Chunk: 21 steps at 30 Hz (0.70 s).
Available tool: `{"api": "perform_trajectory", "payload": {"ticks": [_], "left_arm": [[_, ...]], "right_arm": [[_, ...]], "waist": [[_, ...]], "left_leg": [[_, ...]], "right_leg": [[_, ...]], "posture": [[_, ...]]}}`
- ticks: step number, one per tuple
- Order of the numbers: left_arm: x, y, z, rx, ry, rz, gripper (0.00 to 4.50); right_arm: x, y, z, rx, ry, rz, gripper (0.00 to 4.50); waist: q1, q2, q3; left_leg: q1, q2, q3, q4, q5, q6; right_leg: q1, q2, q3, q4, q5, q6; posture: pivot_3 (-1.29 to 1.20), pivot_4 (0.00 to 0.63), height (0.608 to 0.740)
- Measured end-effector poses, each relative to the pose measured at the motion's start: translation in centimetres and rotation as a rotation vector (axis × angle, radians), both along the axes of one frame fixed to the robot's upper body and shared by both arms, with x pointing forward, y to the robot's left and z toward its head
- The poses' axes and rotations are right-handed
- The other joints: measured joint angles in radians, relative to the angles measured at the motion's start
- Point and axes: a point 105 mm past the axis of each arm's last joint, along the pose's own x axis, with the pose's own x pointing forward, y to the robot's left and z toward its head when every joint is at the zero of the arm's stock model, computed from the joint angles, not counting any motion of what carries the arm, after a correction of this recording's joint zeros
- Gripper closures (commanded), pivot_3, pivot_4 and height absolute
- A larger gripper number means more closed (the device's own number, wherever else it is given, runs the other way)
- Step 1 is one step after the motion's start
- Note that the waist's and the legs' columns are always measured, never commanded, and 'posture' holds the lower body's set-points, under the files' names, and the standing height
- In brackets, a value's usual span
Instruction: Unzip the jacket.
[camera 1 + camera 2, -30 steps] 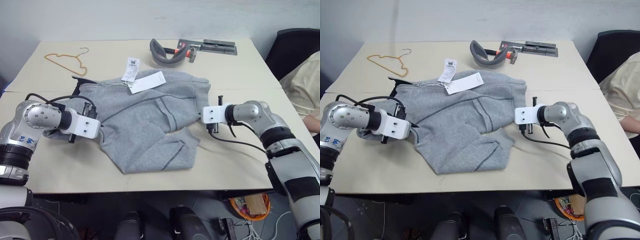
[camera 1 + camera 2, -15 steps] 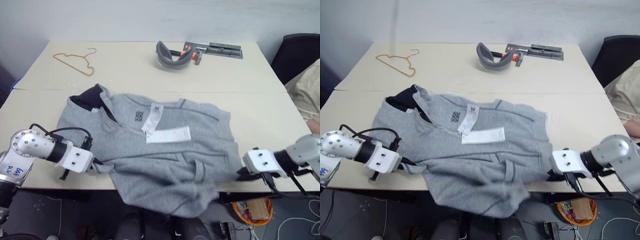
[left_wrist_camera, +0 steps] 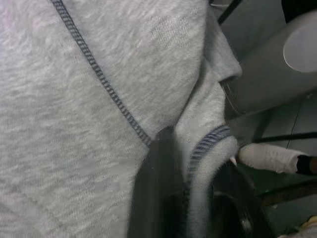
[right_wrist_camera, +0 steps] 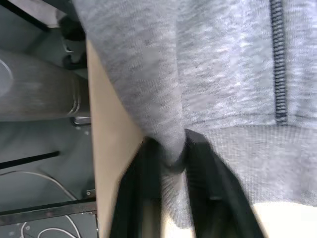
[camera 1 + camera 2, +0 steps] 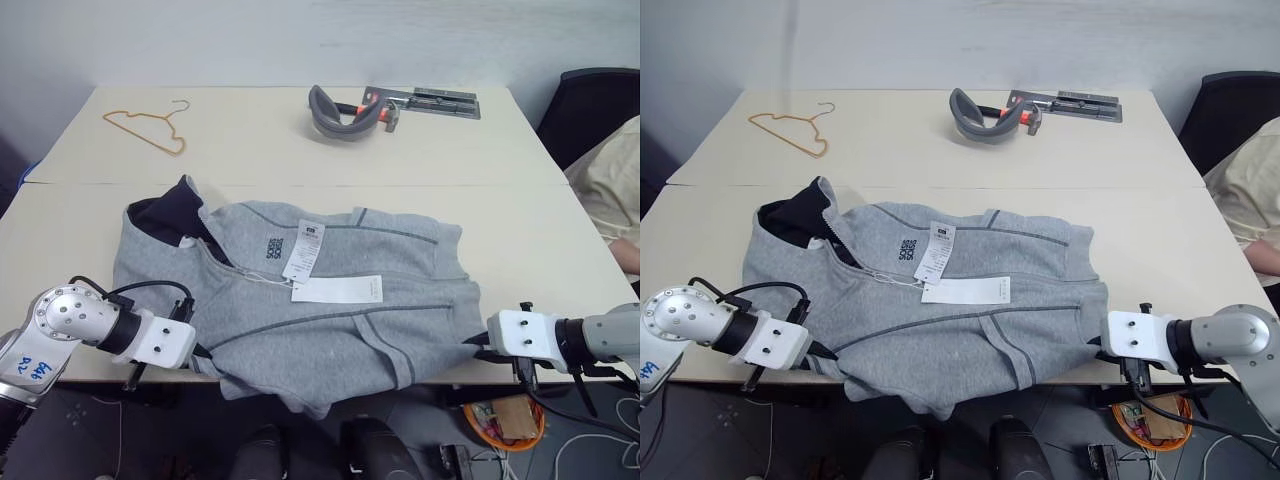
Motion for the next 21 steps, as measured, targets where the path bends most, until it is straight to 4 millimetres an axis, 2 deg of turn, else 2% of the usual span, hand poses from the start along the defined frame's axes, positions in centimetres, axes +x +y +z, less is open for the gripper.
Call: {"api": "perform_trajectory", "payload": {"ticks": [5, 8, 10, 12, 15, 16, 17, 19, 21], "left_arm": [[-0.2, 0.3, -0.1, -0.040, 0.029, 0.046, 1.81], [-0.9, 0.5, -0.4, -0.084, 0.097, 0.084, 0.96], [-1.5, 0.6, 0.4, -0.142, 0.171, 0.132, 0.41], [-1.4, 0.4, 2.4, -0.231, 0.224, 0.182, 0.02], [0.1, -0.7, 7.3, -0.400, 0.206, 0.196, 0.02], [0.5, -1.1, 8.6, -0.432, 0.193, 0.190, 0.02], [1.3, -1.8, 10.7, -0.483, 0.159, 0.171, 0.02], [2.4, -2.5, 12.7, -0.524, 0.125, 0.149, 0.02], [3.5, -3.1, 12.9, -0.512, 0.103, 0.135, 0.02]], "right_arm": [[-0.6, 0.1, 0.6, 0.021, 0.004, -0.007, 1.39], [-0.7, 0.4, 2.0, 0.040, -0.026, 0.001, 0.45], [-0.6, 0.9, 3.3, 0.072, -0.045, 0.013, 0.00], [-0.5, 2.2, 5.5, 0.132, -0.089, 0.053, 0.00], [0.2, 5.0, 9.2, 0.219, -0.213, 0.124, 0.00], [0.6, 5.9, 9.9, 0.258, -0.249, 0.135, 0.00], [1.3, 7.7, 10.7, 0.344, -0.296, 0.151, 0.00], [2.3, 10.3, 10.6, 0.437, -0.314, 0.156, 0.00], [3.6, 12.1, 9.6, 0.456, -0.316, 0.143, 0.00]], "waist": [[-0.004, 0.000, 0.000], [-0.008, 0.000, 0.000], [-0.008, -0.001, 0.001], [-0.008, -0.002, 0.001], [-0.007, -0.003, 0.001], [-0.006, -0.005, 0.000], [-0.007, -0.009, -0.002], [-0.006, -0.009, -0.002], [-0.006, -0.009, -0.002]], "left_leg": [[0.000, 0.000, 0.000, -0.001, 0.000, 0.000], [0.000, 0.000, 0.000, -0.001, 0.000, 0.000], [0.000, 0.000, 0.000, -0.001, 0.000, 0.000], [0.000, 0.000, -0.001, -0.001, 0.000, 0.000], [0.000, 0.000, -0.002, 0.000, 0.000, -0.001], [0.000, 0.000, -0.002, 0.000, 0.000, -0.001], [0.000, 0.000, -0.003, 0.000, 0.001, -0.002], [-0.001, -0.002, -0.002, 0.000, 0.001, -0.002], [-0.002, -0.003, -0.002, 0.000, 0.001, -0.002]], "right_leg": [[0.000, 0.000, 0.000, 0.000, 0.000, 0.000], [0.000, 0.000, 0.000, 0.000, 0.000, 0.000], [0.000, 0.000, 0.000, 0.000, 0.000, 0.000], [0.000, 0.000, -0.001, 0.000, 0.000, 0.000], [0.000, 0.000, -0.001, 0.000, 0.000, 0.000], [0.000, 0.000, -0.001, 0.000, 0.000, 0.000], [0.000, 0.001, -0.002, 0.000, 0.000, 0.000], [-0.001, 0.000, -0.001, 0.001, 0.000, 0.001], [-0.002, 0.000, 0.000, 0.001, -0.001, 0.001]], "posture": [[0.00, 0.150, 0.740], [0.00, 0.150, 0.740], [0.00, 0.150, 0.740], [0.00, 0.150, 0.740], [0.00, 0.150, 0.740], [0.00, 0.150, 0.740], [0.00, 0.150, 0.740], [0.00, 0.150, 0.740], [0.00, 0.150, 0.740]]}}
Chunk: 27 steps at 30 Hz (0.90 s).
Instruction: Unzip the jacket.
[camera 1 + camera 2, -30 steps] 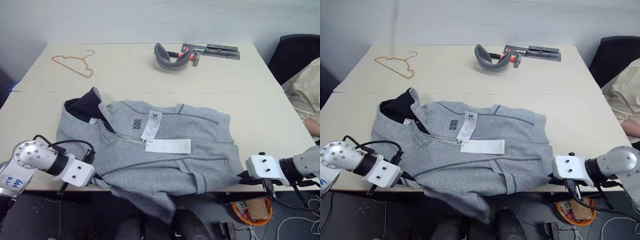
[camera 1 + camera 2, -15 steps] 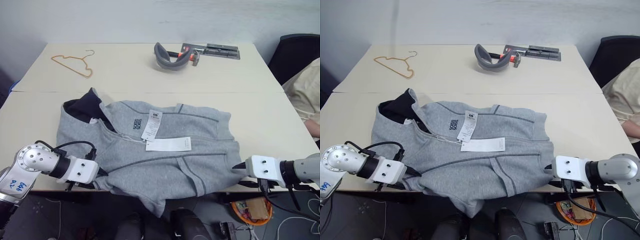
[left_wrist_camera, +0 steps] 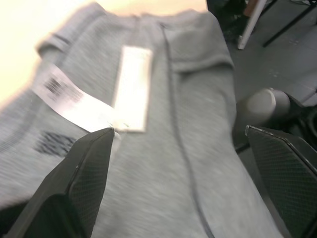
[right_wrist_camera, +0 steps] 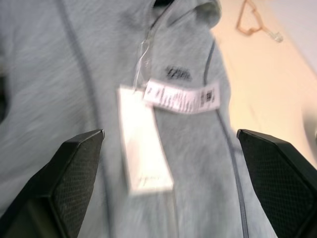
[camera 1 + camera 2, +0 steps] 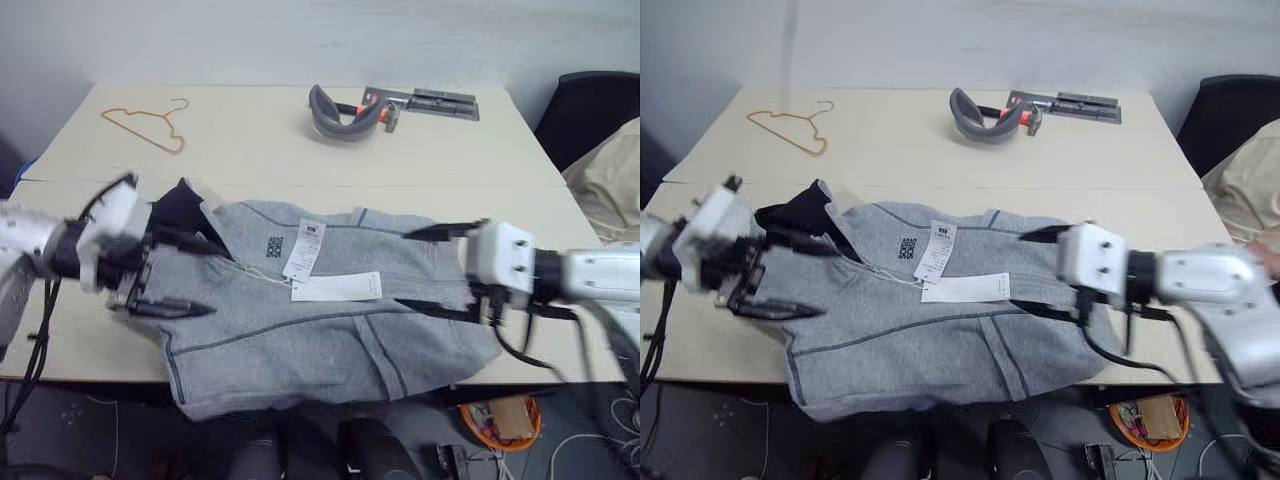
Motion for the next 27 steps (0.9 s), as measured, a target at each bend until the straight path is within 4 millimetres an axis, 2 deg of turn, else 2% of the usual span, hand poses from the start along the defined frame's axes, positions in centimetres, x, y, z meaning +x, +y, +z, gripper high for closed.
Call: {"api": "perform_trajectory", "payload": {"ticks": [4, 7, 10, 13, 16, 23, 27], "left_arm": [[2.1, -0.8, -2.3, 0.099, 0.021, -0.029, 0.02], [3.3, -1.1, -2.9, 0.172, -0.014, -0.050, 0.02], [4.4, -1.3, -3.3, 0.215, -0.058, -0.047, 0.02], [5.3, -1.3, -4.0, 0.233, -0.066, -0.043, 0.02], [5.6, -1.3, -4.0, 0.232, -0.077, -0.037, 0.02], [5.8, -1.1, -4.0, 0.230, -0.095, -0.023, 0.02], [5.7, -0.6, -5.0, 0.222, -0.076, 0.009, 0.02]], "right_arm": [[2.5, 2.6, -3.4, -0.083, -0.045, -0.015, 0.00], [3.5, 3.9, -6.0, -0.136, -0.061, -0.019, 0.00], [3.6, 4.3, -7.5, -0.208, -0.112, 0.009, 0.00], [3.0, 4.4, -8.1, -0.224, -0.123, 0.045, 0.00], [3.0, 4.4, -8.2, -0.246, -0.160, 0.052, 0.00], [5.8, 6.0, -7.2, -0.217, -0.283, -0.029, 0.00], [7.0, 7.2, -6.4, -0.188, -0.333, -0.036, 0.00]], "waist": [[0.000, 0.000, 0.000], [0.001, 0.000, 0.000], [0.002, 0.000, 0.000], [0.003, 0.000, 0.000], [-0.001, 0.000, 0.000], [-0.004, 0.000, 0.000], [-0.003, 0.000, 0.000]], "left_leg": [[-0.005, 0.000, 0.001, 0.002, 0.001, -0.002], [-0.010, 0.001, 0.001, 0.006, 0.001, -0.002], [-0.018, 0.000, 0.001, 0.012, 0.001, -0.002], [-0.018, 0.000, 0.000, 0.013, 0.001, -0.002], [-0.017, 0.000, 0.000, 0.013, 0.001, -0.002], [-0.017, 0.001, 0.000, 0.013, 0.002, -0.004], [-0.017, 0.001, 0.000, 0.013, 0.002, -0.004]], "right_leg": [[-0.004, 0.000, 0.000, 0.000, 0.000, 0.000], [-0.008, 0.000, 0.000, 0.002, 0.000, 0.000], [-0.016, -0.001, 0.000, 0.008, 0.000, 0.000], [-0.016, -0.001, 0.000, 0.009, 0.000, 0.000], [-0.017, -0.001, 0.000, 0.010, 0.000, 0.000], [-0.017, -0.001, 0.000, 0.012, 0.000, 0.000], [-0.018, -0.001, 0.000, 0.013, 0.000, 0.000]], "posture": [[0.00, 0.150, 0.740], [0.00, 0.150, 0.740], [0.00, 0.150, 0.740], [0.00, 0.150, 0.740], [0.00, 0.150, 0.740], [0.00, 0.150, 0.740], [0.00, 0.150, 0.740]]}}
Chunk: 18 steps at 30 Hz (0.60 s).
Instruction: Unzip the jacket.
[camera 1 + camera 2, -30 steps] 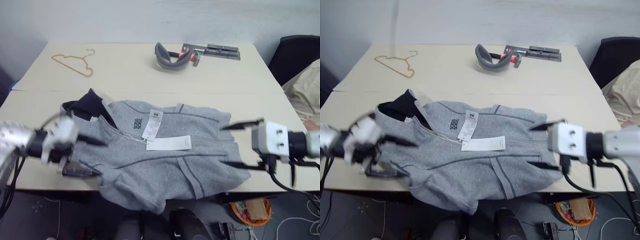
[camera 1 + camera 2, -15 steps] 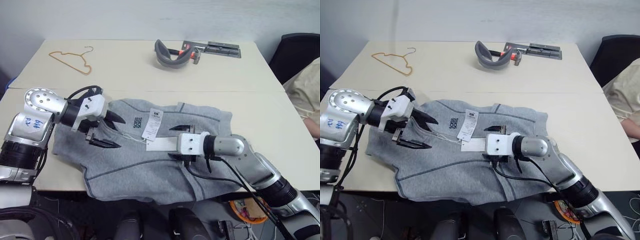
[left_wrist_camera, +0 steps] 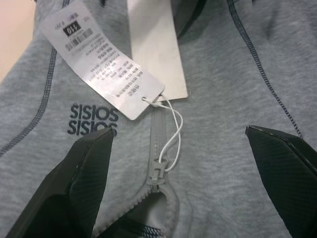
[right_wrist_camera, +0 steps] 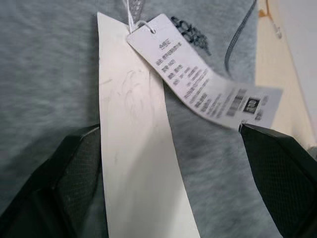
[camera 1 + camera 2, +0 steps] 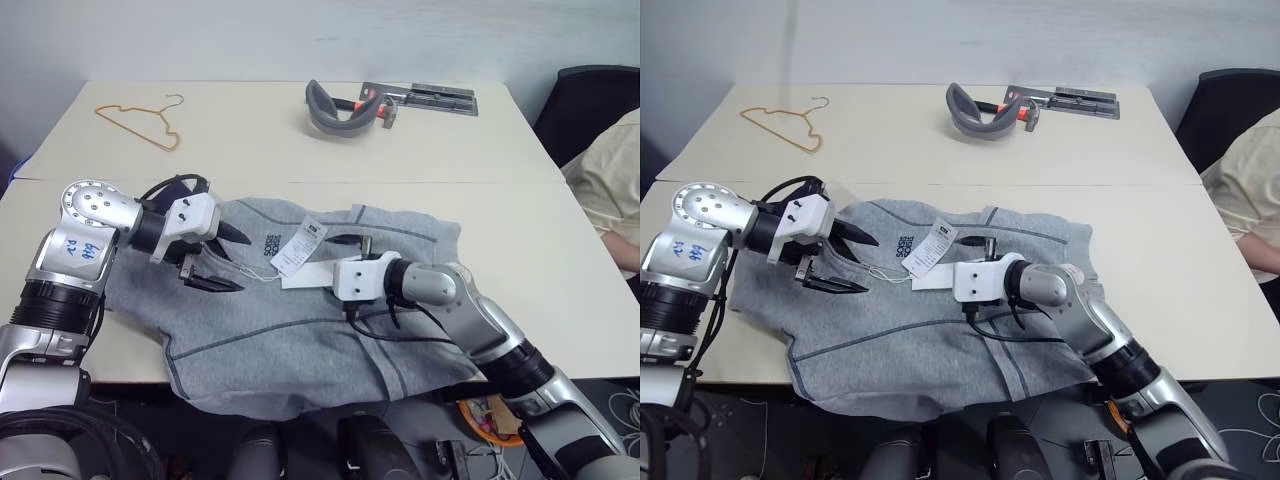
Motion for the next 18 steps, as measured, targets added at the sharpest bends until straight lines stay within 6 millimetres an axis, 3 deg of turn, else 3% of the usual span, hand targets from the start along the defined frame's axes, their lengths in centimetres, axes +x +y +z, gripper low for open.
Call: {"api": "perform_trajectory", "payload": {"ticks": [7, 15, 18], "left_arm": [[0.2, 0.4, -0.5, 0.000, -0.016, 0.037, 0.02], [0.1, 0.9, -0.8, -0.015, -0.021, 0.064, 0.02], [0.0, 0.9, -1.0, -0.013, -0.023, 0.060, 0.02]], "right_arm": [[0.2, 2.6, 1.6, 0.019, -0.150, 0.098, 0.00], [-1.0, 2.6, -1.4, -0.122, -0.152, 0.193, 0.00], [-1.1, 3.1, -1.5, -0.091, -0.123, 0.185, 0.00]], "waist": [[0.000, 0.000, 0.000], [-0.002, 0.000, 0.000], [-0.005, -0.001, -0.001]], "left_leg": [[0.000, 0.000, 0.000, 0.000, 0.000, 0.000], [0.000, 0.000, 0.000, 0.000, 0.000, 0.000], [0.000, 0.001, 0.000, 0.000, 0.000, 0.000]], "right_leg": [[0.000, 0.000, 0.000, 0.002, 0.000, 0.000], [0.000, 0.000, 0.000, 0.003, 0.000, 0.000], [0.000, 0.000, 0.000, 0.003, 0.000, 0.000]], "posture": [[0.00, 0.150, 0.740], [0.00, 0.150, 0.740], [0.00, 0.150, 0.740]]}}
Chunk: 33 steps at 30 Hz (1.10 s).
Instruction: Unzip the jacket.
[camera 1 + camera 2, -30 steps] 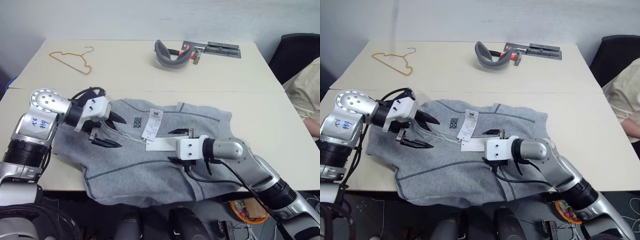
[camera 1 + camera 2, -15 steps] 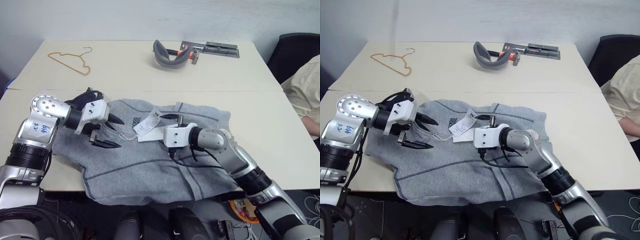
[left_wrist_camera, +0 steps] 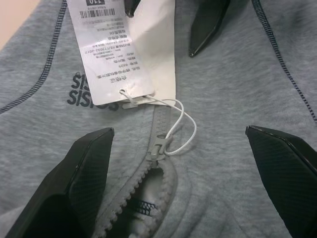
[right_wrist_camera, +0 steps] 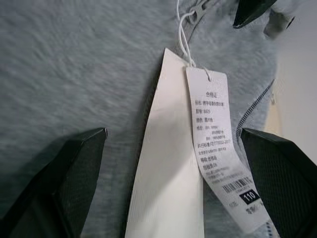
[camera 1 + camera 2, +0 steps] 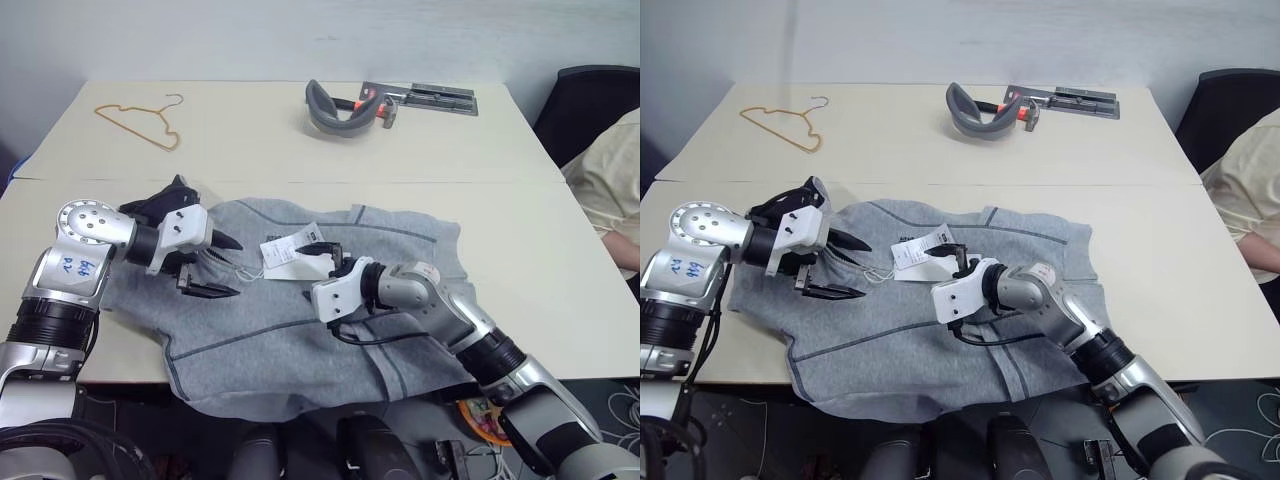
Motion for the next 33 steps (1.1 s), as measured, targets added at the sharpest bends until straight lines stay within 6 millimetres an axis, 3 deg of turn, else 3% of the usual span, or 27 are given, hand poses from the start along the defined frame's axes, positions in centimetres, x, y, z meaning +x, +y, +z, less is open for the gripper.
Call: {"api": "perform_trajectory", "payload": {"ticks": [8, 14, 20, 26, 31, 33], "left_arm": [[0.5, 0.1, 0.4, 0.003, -0.024, 0.005, 0.02], [1.1, 0.1, 0.4, 0.002, -0.040, 0.011, 0.02], [1.3, 0.0, 0.1, -0.004, -0.043, 0.007, 0.02], [1.4, 0.0, 0.0, -0.007, -0.048, 0.007, 0.00], [1.6, 0.1, -0.2, -0.011, -0.047, 0.018, 0.00], [1.7, 0.1, -0.2, -0.010, -0.051, 0.017, 0.00]], "right_arm": [[1.9, 2.0, 0.8, 0.083, -0.008, -0.076, 0.00], [3.8, 1.5, 3.5, 0.203, -0.039, -0.166, 0.00], [4.0, 1.3, 3.4, 0.210, -0.028, -0.177, 0.00], [5.1, 0.8, 0.7, 0.121, 0.017, -0.236, 1.53], [5.7, 1.2, 0.6, 0.118, 0.000, -0.262, 3.38], [5.8, 1.2, 0.5, 0.122, 0.003, -0.267, 3.87]], "waist": [[0.002, 0.000, 0.000], [0.001, 0.000, 0.000], [0.000, 0.000, 0.000], [0.000, 0.000, 0.000], [-0.001, 0.000, 0.000], [-0.001, 0.000, 0.000]], "left_leg": [[0.000, 0.000, 0.000, 0.000, 0.000, -0.001], [0.000, 0.000, 0.000, -0.001, 0.000, -0.001], [0.000, 0.000, 0.000, -0.001, 0.000, -0.001], [0.000, 0.000, 0.000, -0.001, 0.000, -0.001], [0.000, 0.000, 0.000, -0.001, 0.001, -0.001], [0.000, 0.000, 0.000, -0.001, 0.001, -0.001]], "right_leg": [[0.000, 0.000, 0.000, 0.000, 0.000, 0.000], [0.000, 0.000, 0.000, 0.001, 0.000, 0.000], [0.000, 0.000, 0.000, 0.001, 0.000, 0.000], [0.000, 0.000, 0.000, 0.001, 0.000, 0.000], [-0.001, 0.000, 0.000, 0.001, 0.000, 0.000], [0.000, 0.000, 0.000, 0.001, 0.000, 0.000]], "posture": [[0.00, 0.150, 0.740], [0.00, 0.150, 0.740], [0.00, 0.150, 0.740], [0.00, 0.150, 0.740], [0.00, 0.150, 0.740], [0.00, 0.150, 0.740]]}}
